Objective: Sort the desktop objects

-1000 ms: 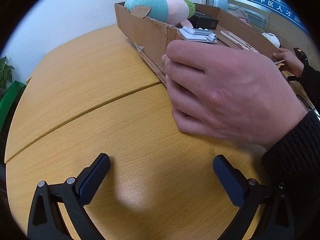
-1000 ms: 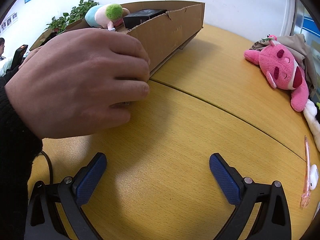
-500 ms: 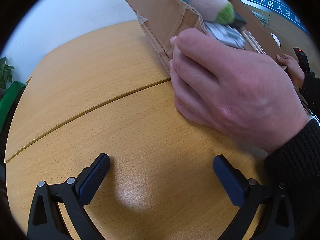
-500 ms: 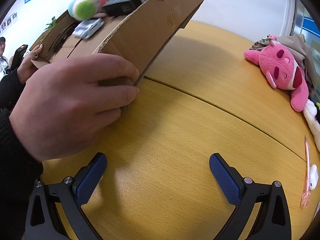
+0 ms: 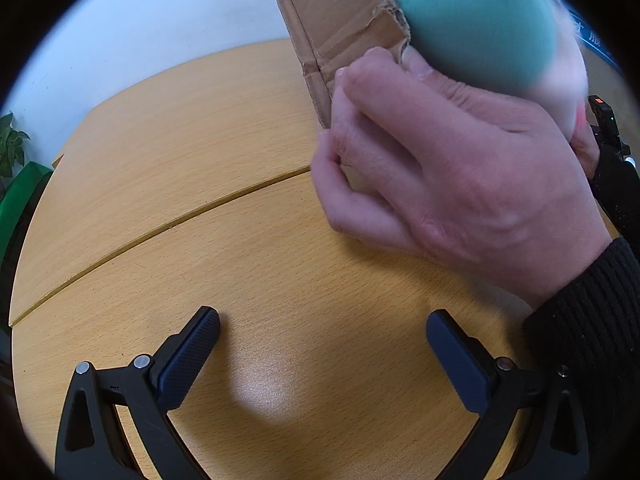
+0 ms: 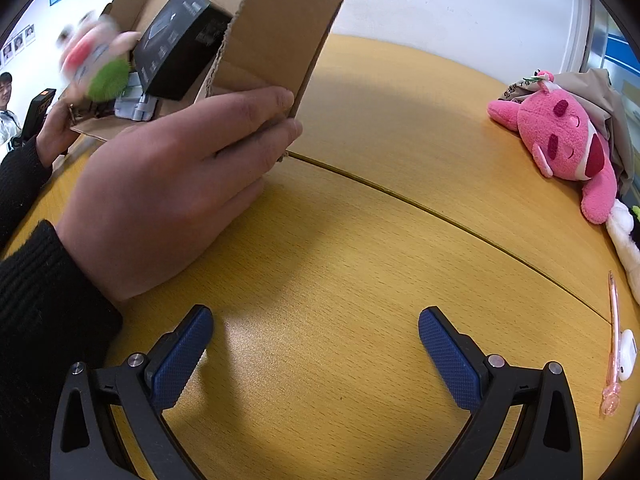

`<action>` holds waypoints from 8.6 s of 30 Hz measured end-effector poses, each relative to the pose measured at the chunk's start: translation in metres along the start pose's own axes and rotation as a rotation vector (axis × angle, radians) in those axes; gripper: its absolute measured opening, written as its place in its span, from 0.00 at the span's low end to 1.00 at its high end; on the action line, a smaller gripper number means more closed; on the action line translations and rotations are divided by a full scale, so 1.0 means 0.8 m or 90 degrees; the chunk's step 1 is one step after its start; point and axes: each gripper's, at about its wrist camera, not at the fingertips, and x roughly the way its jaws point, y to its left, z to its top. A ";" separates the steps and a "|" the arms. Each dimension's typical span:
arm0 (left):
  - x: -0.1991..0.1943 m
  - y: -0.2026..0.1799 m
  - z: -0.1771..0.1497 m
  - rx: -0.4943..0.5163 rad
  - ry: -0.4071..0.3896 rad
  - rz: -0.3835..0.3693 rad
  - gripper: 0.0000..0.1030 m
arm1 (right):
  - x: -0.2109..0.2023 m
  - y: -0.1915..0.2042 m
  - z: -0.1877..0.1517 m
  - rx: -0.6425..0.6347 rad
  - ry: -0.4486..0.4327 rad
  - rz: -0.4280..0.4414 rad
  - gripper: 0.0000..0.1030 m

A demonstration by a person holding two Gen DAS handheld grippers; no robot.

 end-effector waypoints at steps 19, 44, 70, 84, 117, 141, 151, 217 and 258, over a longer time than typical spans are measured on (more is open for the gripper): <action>0.000 0.000 0.000 0.000 0.000 0.000 1.00 | 0.000 0.000 0.000 0.000 0.000 0.000 1.00; -0.009 0.002 0.004 0.002 0.000 -0.002 1.00 | 0.003 -0.003 0.001 0.005 0.000 -0.004 1.00; -0.010 0.001 0.005 0.004 0.000 -0.003 1.00 | 0.003 -0.003 0.001 0.005 0.000 -0.004 1.00; -0.009 0.002 0.005 0.004 0.000 -0.003 1.00 | 0.004 -0.003 0.000 0.005 0.000 -0.004 1.00; -0.015 0.003 0.008 0.005 0.000 -0.003 1.00 | 0.007 -0.008 0.002 0.005 0.000 -0.004 1.00; -0.001 -0.004 0.004 -0.034 0.027 0.022 1.00 | 0.014 0.027 0.016 0.175 0.004 -0.130 1.00; -0.102 -0.042 -0.033 -0.191 -0.112 0.032 0.99 | -0.002 0.057 -0.001 0.223 0.005 -0.162 1.00; -0.079 -0.268 -0.053 -0.183 -0.056 -0.227 0.92 | -0.074 0.334 0.017 0.140 -0.063 0.189 0.99; -0.053 -0.273 -0.020 -0.040 0.097 -0.463 0.83 | -0.047 0.355 -0.023 0.462 -0.057 0.396 0.97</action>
